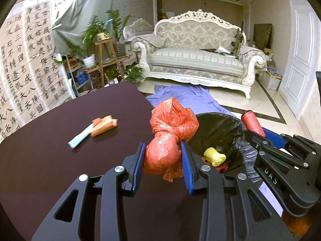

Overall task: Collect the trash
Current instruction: 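Carry the red bags and cylinder over the bin and open both grippers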

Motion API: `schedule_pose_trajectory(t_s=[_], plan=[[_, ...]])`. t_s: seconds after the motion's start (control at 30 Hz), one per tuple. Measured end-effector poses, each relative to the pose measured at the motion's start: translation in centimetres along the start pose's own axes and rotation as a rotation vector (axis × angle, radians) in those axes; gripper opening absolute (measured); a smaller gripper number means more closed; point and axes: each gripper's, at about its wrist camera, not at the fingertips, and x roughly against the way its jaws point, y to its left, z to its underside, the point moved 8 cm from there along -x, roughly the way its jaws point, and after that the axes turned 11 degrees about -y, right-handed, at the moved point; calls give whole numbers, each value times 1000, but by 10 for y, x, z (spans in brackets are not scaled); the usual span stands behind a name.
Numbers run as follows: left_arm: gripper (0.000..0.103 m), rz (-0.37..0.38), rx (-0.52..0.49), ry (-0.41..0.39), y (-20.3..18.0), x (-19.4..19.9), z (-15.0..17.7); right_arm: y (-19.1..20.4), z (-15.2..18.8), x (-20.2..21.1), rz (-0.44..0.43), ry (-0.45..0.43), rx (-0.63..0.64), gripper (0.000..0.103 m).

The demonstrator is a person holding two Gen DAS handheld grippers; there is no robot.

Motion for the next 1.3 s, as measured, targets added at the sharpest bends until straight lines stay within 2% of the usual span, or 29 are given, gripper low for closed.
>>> schedule_pose_trajectory(t_s=[0.47, 0.77, 0.83, 0.9, 0.97, 1.1, 1.3], plan=[[35, 23, -62, 44, -44, -47, -6, -35, 2, -28, 44, 19, -31, 23], [36, 23, -67, 78, -50, -67, -5, -48, 2, -41, 61, 30, -54, 23], [38, 25, -77, 86, -53, -69, -4, -48, 3, -43, 69, 31, -54, 24], [46, 21, -85, 85, -52, -71, -4, -50, 3, -45, 71, 34, -57, 27], [56, 12, -89, 78, -50, -70, -3, -52, 4, -45, 78, 30, -61, 40], [67, -3, -90, 69, -46, -68, -3, -54, 5, -46, 88, 30, -59, 41], [72, -39, -65, 64, -25, -61, -2, -53, 3, -45, 90, 28, -60, 48]])
